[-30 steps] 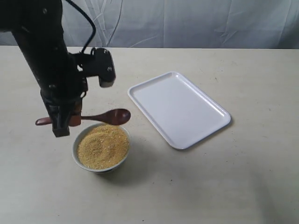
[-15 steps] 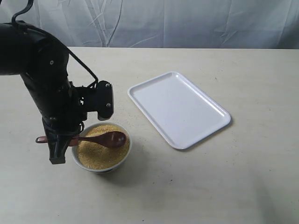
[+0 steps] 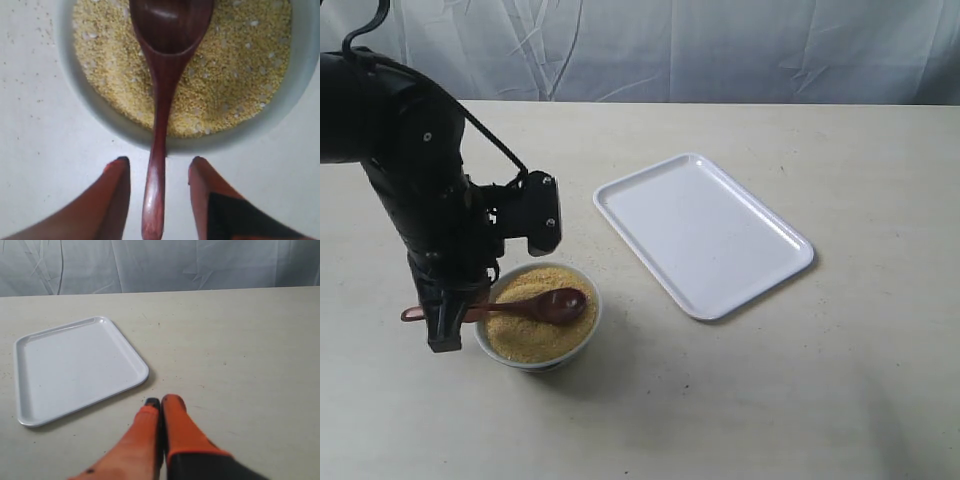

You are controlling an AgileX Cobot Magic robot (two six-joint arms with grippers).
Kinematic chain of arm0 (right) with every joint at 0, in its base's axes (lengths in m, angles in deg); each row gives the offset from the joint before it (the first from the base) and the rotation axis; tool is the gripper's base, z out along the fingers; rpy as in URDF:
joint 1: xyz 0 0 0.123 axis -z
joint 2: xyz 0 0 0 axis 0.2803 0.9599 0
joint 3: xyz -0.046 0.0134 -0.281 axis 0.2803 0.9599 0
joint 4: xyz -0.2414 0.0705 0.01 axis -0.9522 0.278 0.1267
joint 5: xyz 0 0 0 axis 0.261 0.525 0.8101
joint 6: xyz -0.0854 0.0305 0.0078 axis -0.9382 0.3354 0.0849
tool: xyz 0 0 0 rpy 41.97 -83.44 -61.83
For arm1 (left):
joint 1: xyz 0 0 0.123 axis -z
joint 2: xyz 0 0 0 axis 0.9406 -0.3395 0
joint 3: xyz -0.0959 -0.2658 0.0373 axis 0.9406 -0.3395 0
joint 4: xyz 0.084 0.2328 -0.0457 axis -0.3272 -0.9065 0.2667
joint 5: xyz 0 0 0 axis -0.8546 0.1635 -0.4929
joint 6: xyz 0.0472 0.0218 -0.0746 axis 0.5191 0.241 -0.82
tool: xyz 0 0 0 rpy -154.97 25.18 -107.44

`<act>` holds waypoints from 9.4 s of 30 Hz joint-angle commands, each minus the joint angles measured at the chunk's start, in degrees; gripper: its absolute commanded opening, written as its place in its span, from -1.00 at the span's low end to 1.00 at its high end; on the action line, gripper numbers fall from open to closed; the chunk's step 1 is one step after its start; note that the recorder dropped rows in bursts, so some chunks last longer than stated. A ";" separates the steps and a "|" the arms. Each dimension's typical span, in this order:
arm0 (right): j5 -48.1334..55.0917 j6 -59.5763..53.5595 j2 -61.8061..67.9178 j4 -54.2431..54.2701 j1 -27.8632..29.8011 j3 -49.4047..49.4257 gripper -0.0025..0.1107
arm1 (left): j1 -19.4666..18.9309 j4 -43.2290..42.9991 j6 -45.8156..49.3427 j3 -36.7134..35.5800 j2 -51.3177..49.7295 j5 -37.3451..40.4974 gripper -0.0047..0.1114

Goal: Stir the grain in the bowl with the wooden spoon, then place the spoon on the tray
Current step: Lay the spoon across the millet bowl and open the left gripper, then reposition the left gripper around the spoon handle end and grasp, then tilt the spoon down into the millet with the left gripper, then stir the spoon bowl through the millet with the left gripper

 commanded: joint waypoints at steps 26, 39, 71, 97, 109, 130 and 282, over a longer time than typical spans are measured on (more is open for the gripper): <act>-0.59 -0.04 -0.34 -0.08 0.32 0.24 -0.90 | -4.86 44.83 -68.00 -47.42 46.19 -53.68 -0.09; -0.59 -0.04 -0.34 -0.08 0.32 0.24 -0.90 | -4.86 60.49 -68.23 -57.16 49.40 -62.32 0.23; -0.58 -0.04 -0.34 -0.10 0.32 0.24 -0.90 | -4.86 53.37 -83.76 -54.68 34.11 -70.17 0.23; -0.58 0.06 -0.34 -0.19 0.32 0.24 -0.90 | -4.86 43.51 -87.31 -40.23 13.82 -67.35 0.23; -0.58 0.06 -0.34 -0.08 0.32 0.24 -0.90 | -4.86 42.33 -87.31 -39.00 11.22 -69.81 -0.07; -0.53 0.06 -0.34 -0.21 0.32 0.24 -0.90 | -4.86 42.66 -87.31 -39.00 11.22 -69.19 -0.92; -0.43 -0.05 -0.34 0.19 0.32 0.24 -0.90 | -4.86 -15.65 -78.72 -38.28 4.37 -114.31 -0.92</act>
